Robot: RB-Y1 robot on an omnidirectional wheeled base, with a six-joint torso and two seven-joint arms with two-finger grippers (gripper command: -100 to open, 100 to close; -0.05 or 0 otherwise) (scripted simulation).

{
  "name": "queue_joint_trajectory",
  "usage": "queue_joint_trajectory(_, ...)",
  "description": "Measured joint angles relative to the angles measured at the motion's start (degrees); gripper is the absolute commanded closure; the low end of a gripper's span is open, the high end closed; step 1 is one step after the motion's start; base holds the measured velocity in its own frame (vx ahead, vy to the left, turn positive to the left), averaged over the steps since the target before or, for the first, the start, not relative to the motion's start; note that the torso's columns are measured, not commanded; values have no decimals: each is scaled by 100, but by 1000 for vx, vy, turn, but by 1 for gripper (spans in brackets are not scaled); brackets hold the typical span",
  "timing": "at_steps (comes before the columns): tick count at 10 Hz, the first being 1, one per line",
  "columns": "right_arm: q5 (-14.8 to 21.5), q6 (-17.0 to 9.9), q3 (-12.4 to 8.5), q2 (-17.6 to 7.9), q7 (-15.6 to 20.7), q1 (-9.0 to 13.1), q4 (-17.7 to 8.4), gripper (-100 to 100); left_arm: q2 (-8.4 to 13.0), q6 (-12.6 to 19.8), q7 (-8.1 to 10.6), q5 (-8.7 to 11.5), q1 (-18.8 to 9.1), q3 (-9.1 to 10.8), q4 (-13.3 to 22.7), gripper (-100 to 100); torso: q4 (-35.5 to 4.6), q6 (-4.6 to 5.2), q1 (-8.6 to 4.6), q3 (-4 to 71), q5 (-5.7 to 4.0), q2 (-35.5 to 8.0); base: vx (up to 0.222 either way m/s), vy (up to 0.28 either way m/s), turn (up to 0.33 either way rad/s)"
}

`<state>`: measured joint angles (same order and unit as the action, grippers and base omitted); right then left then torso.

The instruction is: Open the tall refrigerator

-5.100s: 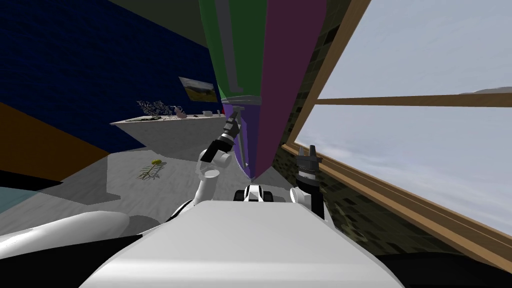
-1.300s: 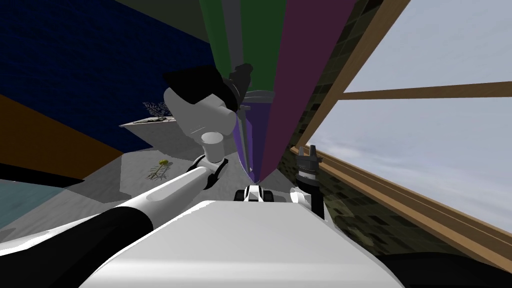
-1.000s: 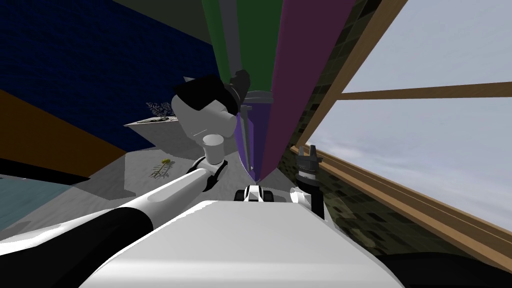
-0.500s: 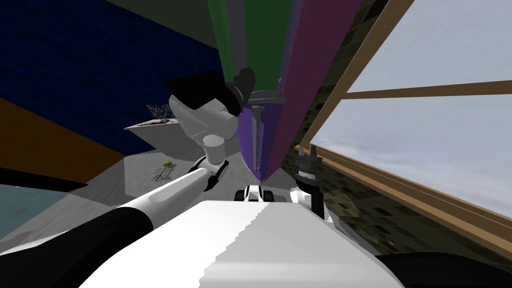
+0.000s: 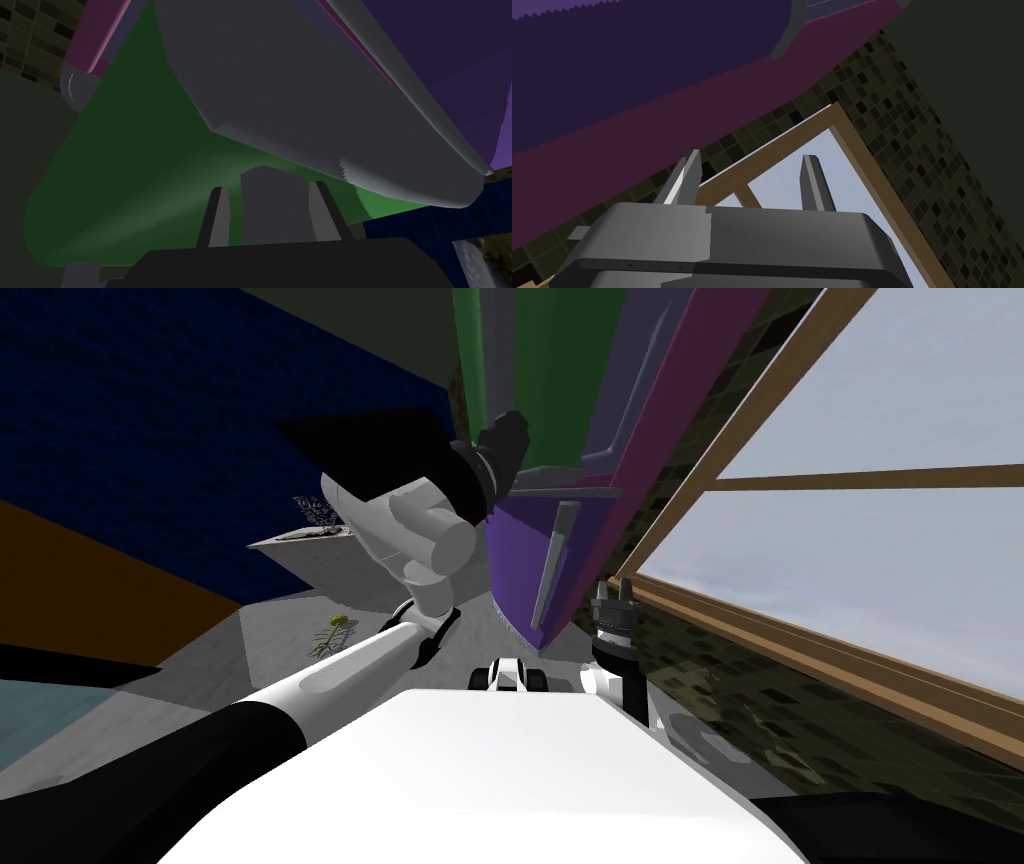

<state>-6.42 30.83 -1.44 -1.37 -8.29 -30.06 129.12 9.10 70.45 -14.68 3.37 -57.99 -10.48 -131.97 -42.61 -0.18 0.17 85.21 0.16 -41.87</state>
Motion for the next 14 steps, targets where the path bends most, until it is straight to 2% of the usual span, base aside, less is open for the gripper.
queue_joint_trajectory(1, 0, 0, 0, 0, 0, 0, 0, 0, -36, 35, 21, 51, -26, -34, -33, 100, -3, 10, -18, 5, -12, 5, 3, 332, -66)
queue_joint_trajectory(2, 0, 0, 0, 0, 0, 0, 1, 0, -43, 115, 39, 214, -94, -21, -91, 100, -10, 10, 2, 2, -7, -4, 19, 369, -75)
queue_joint_trajectory(3, 0, 0, 0, -1, 0, -1, 0, 0, -116, 157, 69, 253, -151, -93, -145, 100, -6, 10, 18, -14, 1, -16, 2, 166, -40)
queue_joint_trajectory(4, 0, 0, 2, 2, 0, 0, 0, 0, -136, 172, 81, 270, -148, -133, -159, 100, 16, 7, -39, -20, -11, -15, 43, 173, -48)
queue_joint_trajectory(5, 0, 0, 1, 1, 0, -1, 1, 0, -150, 191, 91, 341, -142, -141, -183, 100, 25, 22, -41, -20, -26, -2, 81, 352, -117)
queue_joint_trajectory(6, 0, 0, 0, 0, 0, 0, 1, 0, -193, 178, 112, 431, -151, -178, -215, 100, 32, 19, 16, -17, -6, 5, 68, 296, -75)
queue_joint_trajectory(7, 0, 0, 1, 1, 0, -1, 0, 0, -219, 188, 127, 497, -168, -210, -249, 100, 33, 6, 19, -4, 8, 11, 40, 267, -47)
queue_joint_trajectory(9, 0, 0, 0, 0, 0, 0, 0, 0, -281, 144, 162, 675, -214, -235, -238, 100, 26, 9, 22, 7, 6, 14, 36, 301, -70)
queue_joint_trajectory(12, 0, 0, 0, 0, 0, -1, 0, 0, -313, 138, 206, 957, -163, -256, -417, 100, 27, 7, 16, 41, 6, 46, 89, 292, -63)
queue_joint_trajectory(14, 0, 0, 1, 1, 0, -1, 0, 0, -378, 163, 249, 1048, -222, -297, -439, 100, 19, 10, -18, 46, -5, 40, 42, 284, -69)
